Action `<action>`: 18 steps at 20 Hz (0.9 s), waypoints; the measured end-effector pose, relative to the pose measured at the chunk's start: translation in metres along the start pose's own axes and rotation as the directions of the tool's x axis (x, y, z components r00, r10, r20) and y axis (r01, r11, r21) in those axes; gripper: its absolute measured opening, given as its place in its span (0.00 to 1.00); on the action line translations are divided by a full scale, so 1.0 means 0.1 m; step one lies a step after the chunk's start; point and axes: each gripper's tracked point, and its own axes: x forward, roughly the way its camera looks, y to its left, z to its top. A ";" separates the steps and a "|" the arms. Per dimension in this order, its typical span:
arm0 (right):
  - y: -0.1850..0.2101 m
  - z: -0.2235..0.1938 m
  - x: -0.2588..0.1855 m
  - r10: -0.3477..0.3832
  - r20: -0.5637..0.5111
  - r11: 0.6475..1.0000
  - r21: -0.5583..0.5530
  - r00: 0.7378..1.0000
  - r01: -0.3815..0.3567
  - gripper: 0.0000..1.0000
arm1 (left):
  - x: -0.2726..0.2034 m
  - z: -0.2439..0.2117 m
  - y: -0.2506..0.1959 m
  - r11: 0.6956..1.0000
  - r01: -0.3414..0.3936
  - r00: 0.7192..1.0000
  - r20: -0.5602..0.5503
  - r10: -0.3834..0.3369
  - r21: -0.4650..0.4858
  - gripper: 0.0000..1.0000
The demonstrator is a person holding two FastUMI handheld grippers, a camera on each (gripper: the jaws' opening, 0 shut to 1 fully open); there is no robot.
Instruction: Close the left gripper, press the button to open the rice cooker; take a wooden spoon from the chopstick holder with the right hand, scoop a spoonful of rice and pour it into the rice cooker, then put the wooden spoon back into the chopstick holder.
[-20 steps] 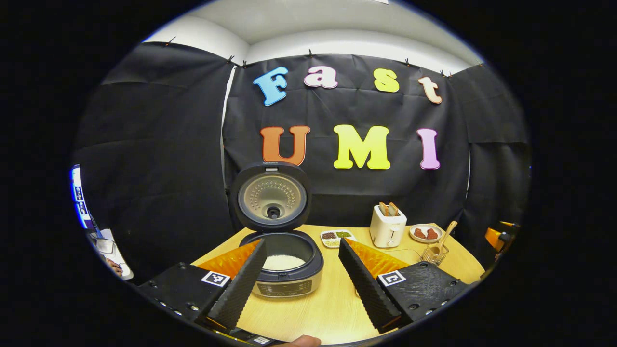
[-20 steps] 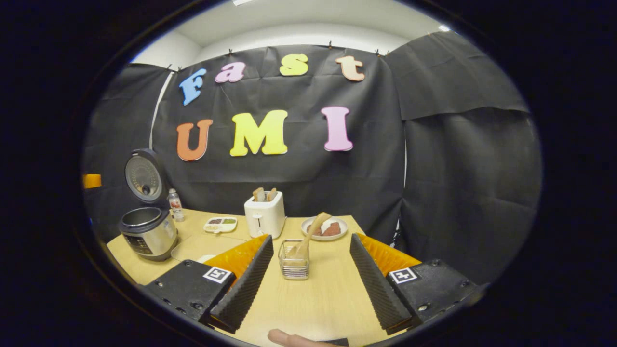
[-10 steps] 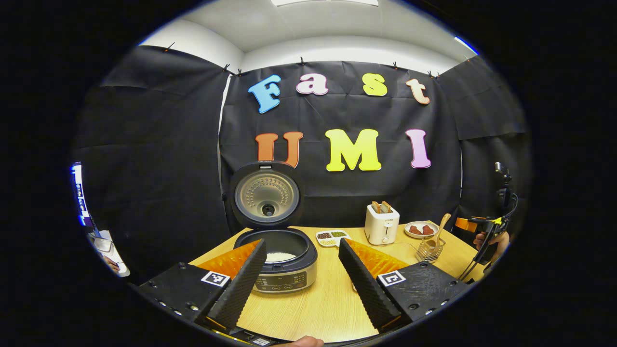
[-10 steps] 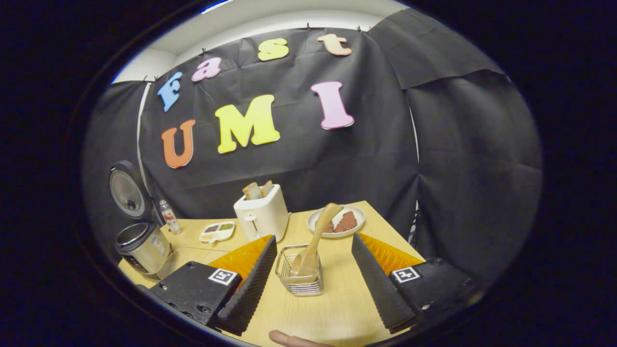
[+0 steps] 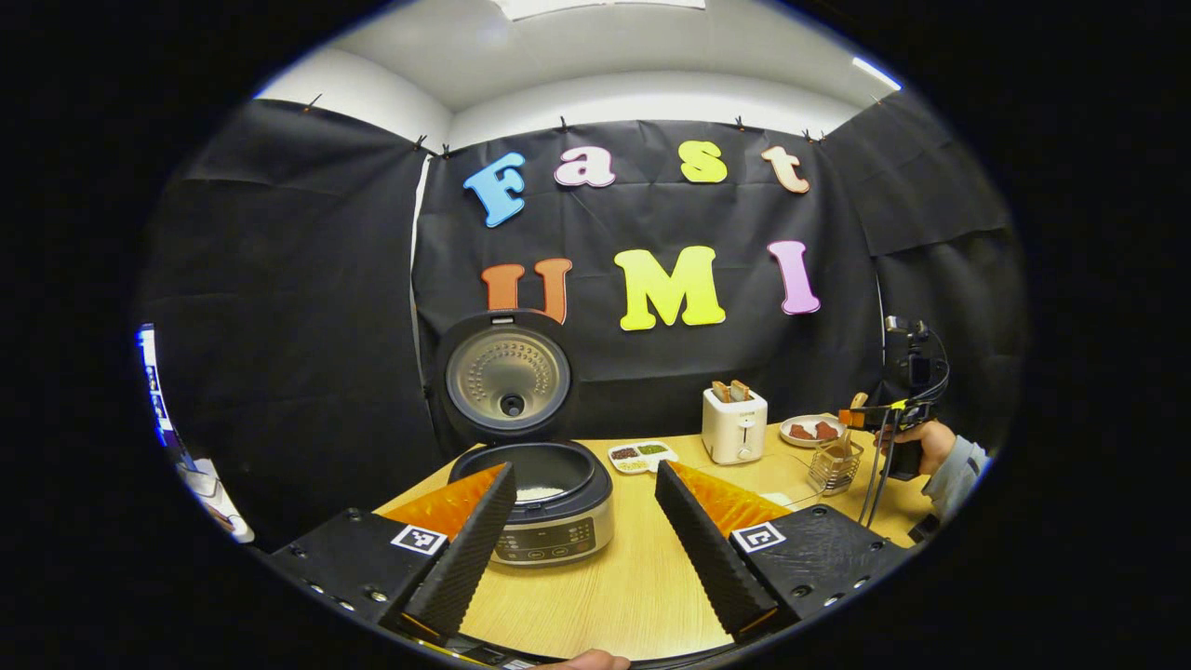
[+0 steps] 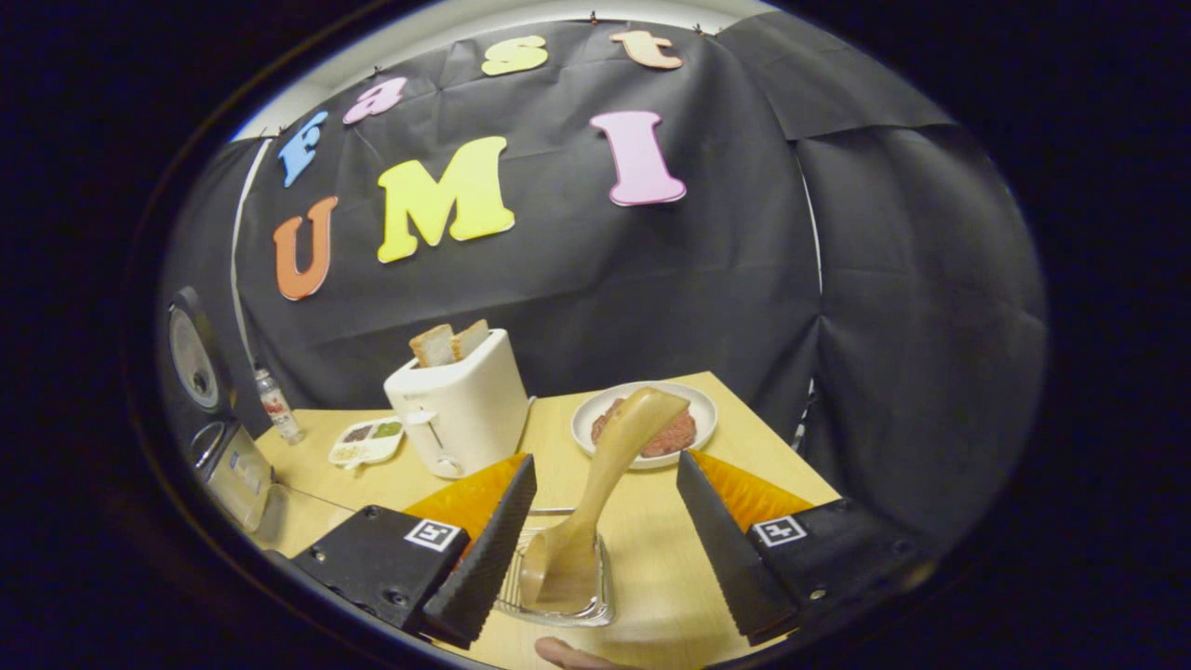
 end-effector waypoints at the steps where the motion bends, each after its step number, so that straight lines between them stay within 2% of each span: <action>1: -0.03 0.04 0.08 -0.010 0.009 1.000 -0.006 1.000 0.010 0.90 | 0.03 -0.05 0.01 1.000 0.008 1.000 -0.007 -0.008 -0.006 0.95; 2: -0.03 0.04 0.15 -0.010 0.000 1.000 -0.011 1.000 0.010 0.84 | 0.07 -0.08 0.05 1.000 0.001 1.000 -0.013 -0.001 -0.003 0.96; 3: -0.02 0.02 0.18 0.004 -0.015 1.000 0.004 1.000 -0.004 0.88 | 0.09 -0.15 0.12 1.000 -0.013 1.000 -0.026 0.013 0.004 0.96; 5: -0.01 -0.02 0.22 0.024 -0.043 0.998 0.058 0.999 -0.022 0.81 | 0.12 -0.20 0.17 0.999 -0.028 0.999 -0.030 0.029 0.025 0.96; 7: 0.01 -0.02 0.24 0.040 -0.035 0.996 0.081 0.999 -0.037 0.77 | 0.11 -0.22 0.15 0.999 -0.013 1.000 -0.025 0.014 0.041 0.96; 8: 0.06 -0.06 0.25 0.062 -0.049 0.993 0.101 0.997 -0.057 0.63 | 0.13 -0.23 0.15 0.999 -0.013 1.000 -0.018 0.014 0.051 0.96; 9: 0.10 -0.11 0.28 0.078 -0.070 0.989 0.134 0.994 -0.068 0.66 | 0.13 -0.26 0.20 0.998 -0.018 1.000 -0.021 0.019 0.058 0.96; 10: 0.15 -0.14 0.29 0.110 -0.082 0.981 0.171 0.991 -0.095 0.49 | 0.13 -0.30 0.21 0.998 -0.021 0.999 -0.028 0.023 0.061 0.96; 11: 0.15 -0.21 0.30 0.112 -0.101 0.979 0.184 0.988 -0.093 0.45 | 0.11 -0.32 0.23 0.998 -0.023 0.999 -0.031 0.025 0.061 0.96; 14: 0.17 -0.20 0.27 0.122 -0.094 0.975 0.199 0.988 -0.101 0.22 | 0.06 -0.36 0.33 0.998 -0.039 0.998 -0.040 0.041 0.056 0.96; 16: 0.19 -0.10 0.14 0.124 -0.084 0.975 0.196 0.989 -0.106 0.16 | 0.00 -0.35 0.38 0.998 -0.046 0.998 -0.040 0.048 0.041 0.96; 18: 0.21 0.03 0.01 0.128 -0.053 0.976 0.184 0.990 -0.116 0.14 | -0.07 -0.32 0.40 0.999 -0.043 0.998 -0.035 0.044 0.018 0.96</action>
